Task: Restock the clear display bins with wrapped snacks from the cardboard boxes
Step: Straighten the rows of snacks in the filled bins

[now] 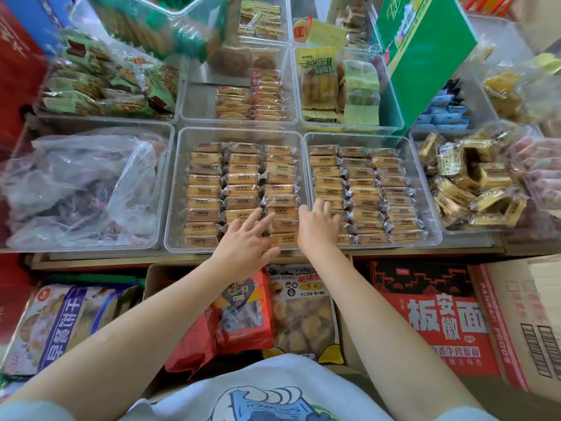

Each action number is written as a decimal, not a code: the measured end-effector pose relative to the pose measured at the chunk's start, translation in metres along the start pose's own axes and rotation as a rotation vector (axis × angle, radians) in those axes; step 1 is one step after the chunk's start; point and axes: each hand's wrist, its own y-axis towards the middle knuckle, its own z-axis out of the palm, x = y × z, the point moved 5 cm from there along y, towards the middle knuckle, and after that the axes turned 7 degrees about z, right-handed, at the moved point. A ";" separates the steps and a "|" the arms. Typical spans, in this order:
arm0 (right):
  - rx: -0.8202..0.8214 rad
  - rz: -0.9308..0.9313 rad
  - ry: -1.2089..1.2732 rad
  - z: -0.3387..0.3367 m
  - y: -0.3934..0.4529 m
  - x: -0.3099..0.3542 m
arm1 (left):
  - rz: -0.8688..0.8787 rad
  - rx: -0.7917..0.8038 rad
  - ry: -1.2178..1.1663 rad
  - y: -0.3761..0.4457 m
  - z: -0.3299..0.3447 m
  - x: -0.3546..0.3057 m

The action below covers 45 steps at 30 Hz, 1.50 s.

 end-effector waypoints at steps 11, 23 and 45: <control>0.086 -0.012 0.078 0.004 0.013 -0.009 | 0.048 -0.002 -0.029 -0.006 0.009 0.008; -0.141 -0.026 0.177 -0.016 0.014 -0.011 | 0.050 0.014 -0.061 -0.003 0.015 0.007; -0.025 0.026 0.157 0.005 0.012 -0.006 | -0.017 0.082 -0.035 0.002 0.005 0.005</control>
